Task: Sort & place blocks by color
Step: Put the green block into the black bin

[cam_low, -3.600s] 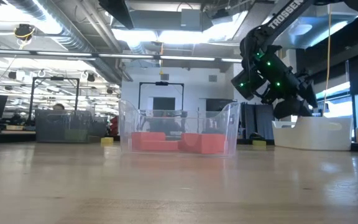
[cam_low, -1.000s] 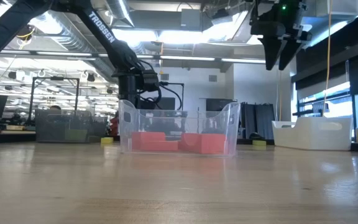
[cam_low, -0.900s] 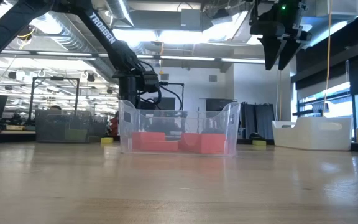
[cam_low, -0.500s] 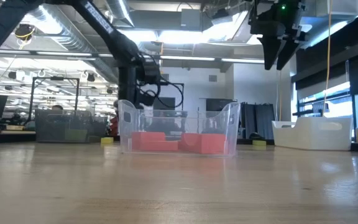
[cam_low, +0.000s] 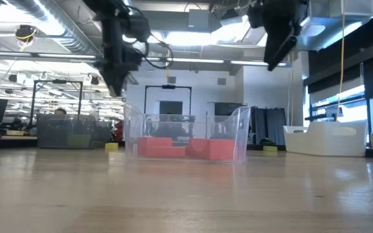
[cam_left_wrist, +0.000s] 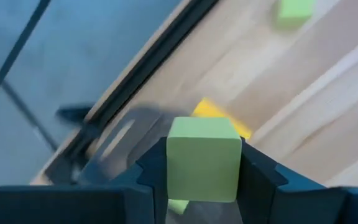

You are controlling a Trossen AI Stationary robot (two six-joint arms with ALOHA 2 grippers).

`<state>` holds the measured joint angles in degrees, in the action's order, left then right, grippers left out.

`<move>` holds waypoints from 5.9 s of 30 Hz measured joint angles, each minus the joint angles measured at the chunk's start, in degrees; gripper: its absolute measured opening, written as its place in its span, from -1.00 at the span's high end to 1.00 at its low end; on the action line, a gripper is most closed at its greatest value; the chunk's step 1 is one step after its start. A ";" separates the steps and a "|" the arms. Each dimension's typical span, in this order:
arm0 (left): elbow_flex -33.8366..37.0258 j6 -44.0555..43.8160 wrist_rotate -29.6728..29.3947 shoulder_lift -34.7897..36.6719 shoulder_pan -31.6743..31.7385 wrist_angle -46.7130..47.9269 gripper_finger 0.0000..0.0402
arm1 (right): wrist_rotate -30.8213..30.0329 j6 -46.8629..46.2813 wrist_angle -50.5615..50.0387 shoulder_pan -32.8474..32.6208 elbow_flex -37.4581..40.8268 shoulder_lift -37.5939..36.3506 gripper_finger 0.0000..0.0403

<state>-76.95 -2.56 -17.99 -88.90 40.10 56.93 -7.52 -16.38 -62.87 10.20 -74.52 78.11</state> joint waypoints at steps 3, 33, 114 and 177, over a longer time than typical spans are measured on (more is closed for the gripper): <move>0.00 -2.75 -0.71 1.79 0.20 5.56 0.39 | 3.73 2.75 3.14 0.00 0.00 0.00 -0.40; 13.94 -2.90 -0.90 1.82 4.86 -1.50 0.09 | 6.16 5.81 5.92 0.00 0.00 0.00 -0.40; 13.97 3.16 15.53 -13.10 -2.01 -43.11 0.40 | 6.09 7.99 8.40 0.02 0.02 0.02 -0.40; 8.87 26.65 21.29 -0.30 -5.59 -35.86 0.06 | 6.11 9.14 9.56 0.00 0.02 0.02 -0.40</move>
<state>-68.07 24.09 3.30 -89.20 34.51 21.07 -1.41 -7.24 -53.31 10.20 -74.50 78.13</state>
